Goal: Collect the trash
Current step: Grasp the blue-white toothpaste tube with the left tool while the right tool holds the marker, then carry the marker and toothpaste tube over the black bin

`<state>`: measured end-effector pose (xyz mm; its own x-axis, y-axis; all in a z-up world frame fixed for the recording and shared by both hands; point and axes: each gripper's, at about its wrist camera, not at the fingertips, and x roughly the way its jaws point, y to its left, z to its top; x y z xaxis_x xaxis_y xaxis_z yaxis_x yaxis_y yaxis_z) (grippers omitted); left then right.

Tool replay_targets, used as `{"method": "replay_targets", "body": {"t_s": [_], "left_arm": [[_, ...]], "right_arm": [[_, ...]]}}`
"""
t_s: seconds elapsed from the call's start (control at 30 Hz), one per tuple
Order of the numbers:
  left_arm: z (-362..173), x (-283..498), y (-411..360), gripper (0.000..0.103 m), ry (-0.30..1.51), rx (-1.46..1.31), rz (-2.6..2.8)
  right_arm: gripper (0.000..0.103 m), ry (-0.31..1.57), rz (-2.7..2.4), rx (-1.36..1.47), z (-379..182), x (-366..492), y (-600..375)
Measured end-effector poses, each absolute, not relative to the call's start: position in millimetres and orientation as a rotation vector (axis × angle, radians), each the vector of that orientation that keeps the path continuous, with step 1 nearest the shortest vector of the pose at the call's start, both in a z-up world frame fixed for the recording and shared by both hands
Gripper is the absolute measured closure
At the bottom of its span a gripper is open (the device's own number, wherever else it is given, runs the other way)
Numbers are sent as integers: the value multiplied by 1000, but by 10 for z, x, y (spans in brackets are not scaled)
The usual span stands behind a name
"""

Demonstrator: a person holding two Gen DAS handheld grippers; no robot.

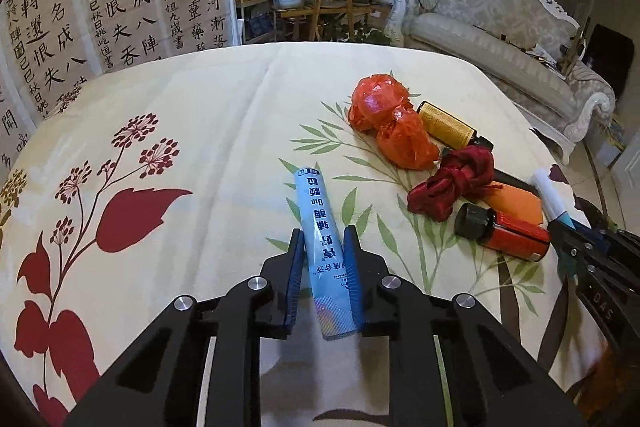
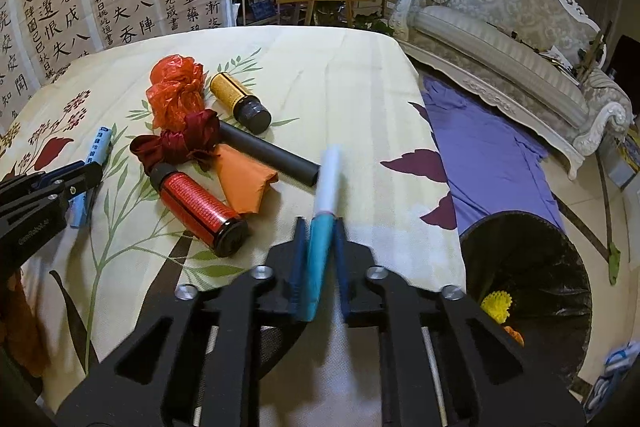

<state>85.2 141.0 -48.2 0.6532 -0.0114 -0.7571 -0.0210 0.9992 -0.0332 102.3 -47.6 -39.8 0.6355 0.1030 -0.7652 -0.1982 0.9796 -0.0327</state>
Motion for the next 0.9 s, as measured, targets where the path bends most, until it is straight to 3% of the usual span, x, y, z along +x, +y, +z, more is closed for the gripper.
{"method": "replay_targets", "body": {"t_s": [0.9], "left_arm": [[-228, 200, 959, 83, 731, -26, -109]], "right_arm": [[96, 789, 125, -58, -181, 384, -749]]}}
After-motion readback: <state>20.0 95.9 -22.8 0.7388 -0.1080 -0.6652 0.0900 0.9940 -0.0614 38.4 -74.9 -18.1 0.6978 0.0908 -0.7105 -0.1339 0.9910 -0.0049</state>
